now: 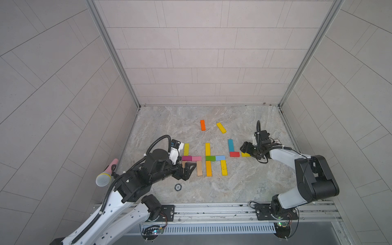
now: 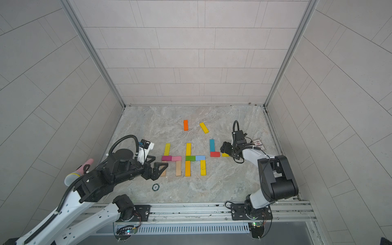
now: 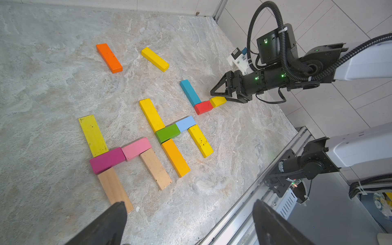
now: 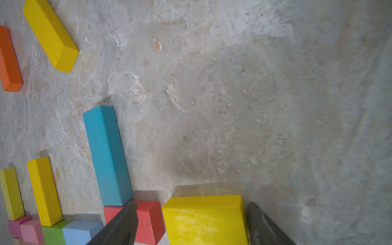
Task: Assemble the letter h with building blocks
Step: Assemble the building block at the center of the board.
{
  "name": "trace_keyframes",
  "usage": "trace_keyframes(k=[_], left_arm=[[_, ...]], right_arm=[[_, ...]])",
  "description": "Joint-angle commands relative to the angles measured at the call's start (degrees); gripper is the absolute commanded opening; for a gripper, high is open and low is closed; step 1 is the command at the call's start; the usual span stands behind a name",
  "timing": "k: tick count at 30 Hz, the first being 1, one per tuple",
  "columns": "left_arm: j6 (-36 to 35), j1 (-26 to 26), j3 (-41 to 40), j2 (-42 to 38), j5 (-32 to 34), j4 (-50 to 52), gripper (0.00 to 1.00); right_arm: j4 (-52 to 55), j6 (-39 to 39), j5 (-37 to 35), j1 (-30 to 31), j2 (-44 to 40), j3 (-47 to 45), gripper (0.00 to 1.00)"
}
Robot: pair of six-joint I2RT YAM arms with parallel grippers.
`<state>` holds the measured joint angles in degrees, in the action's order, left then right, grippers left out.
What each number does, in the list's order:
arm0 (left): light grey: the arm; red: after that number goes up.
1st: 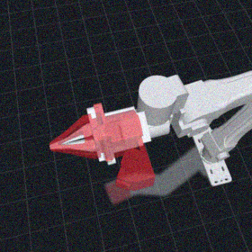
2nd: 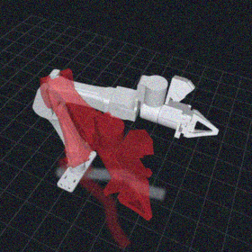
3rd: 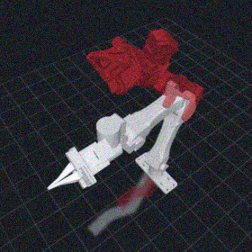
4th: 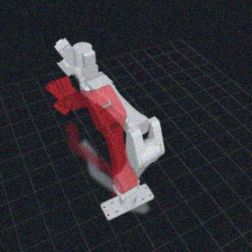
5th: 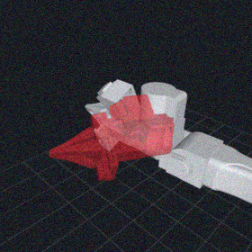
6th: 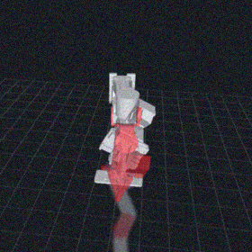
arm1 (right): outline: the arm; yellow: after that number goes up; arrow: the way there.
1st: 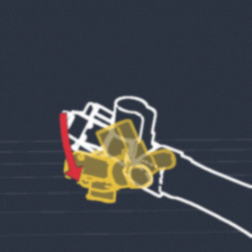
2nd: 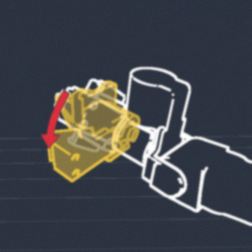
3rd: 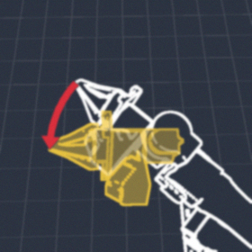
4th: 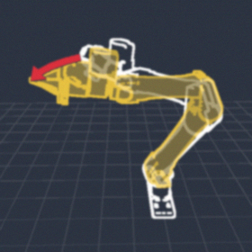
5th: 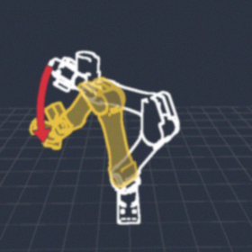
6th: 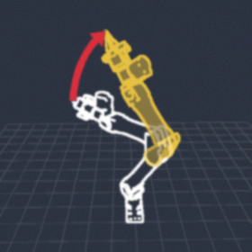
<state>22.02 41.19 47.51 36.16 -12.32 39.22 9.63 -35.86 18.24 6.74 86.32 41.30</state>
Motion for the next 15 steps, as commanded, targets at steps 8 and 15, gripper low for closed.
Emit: trace_keyframes(k=[8, 15], left_arm=[[-0.7, -0.6, -0.7, -0.1, -0.1, -1.2, 1.00], [-0.8, -0.5, -0.7, 0.0, -0.1, -1.2, 1.00]], right_arm=[[0.0, -0.4, 0.1, 0.7, 0.3, -0.1, 0.82], [-0.3, -0.7, 0.4, 1.1, 1.0, 0.1, 0.82]])
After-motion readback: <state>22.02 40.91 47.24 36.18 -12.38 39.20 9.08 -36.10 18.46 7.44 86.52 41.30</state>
